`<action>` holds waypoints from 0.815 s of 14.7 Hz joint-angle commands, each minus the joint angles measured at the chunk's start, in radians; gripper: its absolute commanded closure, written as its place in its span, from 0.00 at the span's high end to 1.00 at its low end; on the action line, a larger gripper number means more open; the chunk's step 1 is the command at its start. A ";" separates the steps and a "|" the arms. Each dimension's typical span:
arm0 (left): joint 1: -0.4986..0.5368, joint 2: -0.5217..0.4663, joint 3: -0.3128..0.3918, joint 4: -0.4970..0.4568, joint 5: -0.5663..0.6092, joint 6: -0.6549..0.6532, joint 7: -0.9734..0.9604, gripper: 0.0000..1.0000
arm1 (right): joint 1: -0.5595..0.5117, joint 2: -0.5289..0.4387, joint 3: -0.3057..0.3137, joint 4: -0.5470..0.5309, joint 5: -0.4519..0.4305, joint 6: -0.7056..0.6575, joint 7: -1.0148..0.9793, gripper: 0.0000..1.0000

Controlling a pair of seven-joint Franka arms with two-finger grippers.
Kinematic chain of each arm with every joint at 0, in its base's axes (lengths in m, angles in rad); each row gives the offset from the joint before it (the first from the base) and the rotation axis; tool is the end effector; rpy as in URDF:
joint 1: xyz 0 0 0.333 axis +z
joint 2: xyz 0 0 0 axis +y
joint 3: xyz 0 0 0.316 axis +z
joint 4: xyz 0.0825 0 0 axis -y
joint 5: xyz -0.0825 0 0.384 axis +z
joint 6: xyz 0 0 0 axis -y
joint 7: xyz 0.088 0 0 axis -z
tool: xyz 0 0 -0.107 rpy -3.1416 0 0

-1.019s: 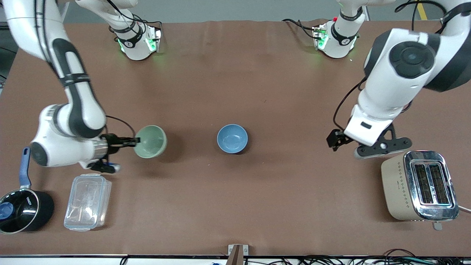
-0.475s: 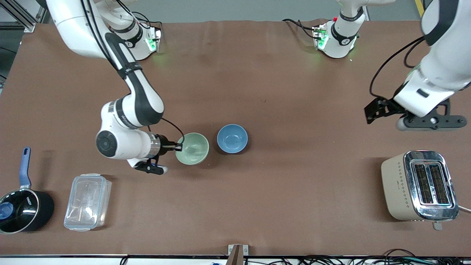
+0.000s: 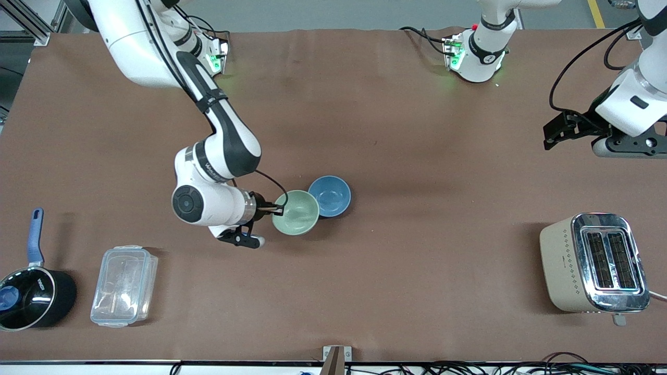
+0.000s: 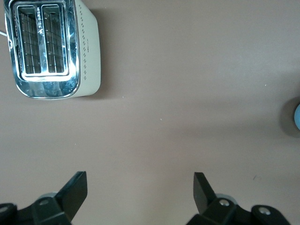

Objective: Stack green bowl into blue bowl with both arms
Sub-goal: 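Carry the green bowl over the blue bowl while the left gripper withdraws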

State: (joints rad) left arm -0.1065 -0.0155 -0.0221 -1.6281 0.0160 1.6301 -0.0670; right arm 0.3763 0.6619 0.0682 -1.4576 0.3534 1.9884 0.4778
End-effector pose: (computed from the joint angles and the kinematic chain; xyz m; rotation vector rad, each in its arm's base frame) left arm 0.5502 -0.0696 0.6112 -3.1254 0.0976 -0.0297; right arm 0.6313 0.3153 0.2891 -2.8384 0.3009 0.3960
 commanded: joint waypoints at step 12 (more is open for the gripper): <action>-0.001 -0.014 0.007 -0.021 -0.017 0.007 0.001 1.00 | 0.007 -0.070 -0.016 0.010 -0.028 -0.099 0.108 0.02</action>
State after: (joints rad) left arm -0.1050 -0.0202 -0.0215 -1.6439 0.0156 1.6303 -0.0670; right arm 0.3768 0.6062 0.0485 -1.4258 0.3341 1.8659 0.5716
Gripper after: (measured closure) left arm 0.000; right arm 0.960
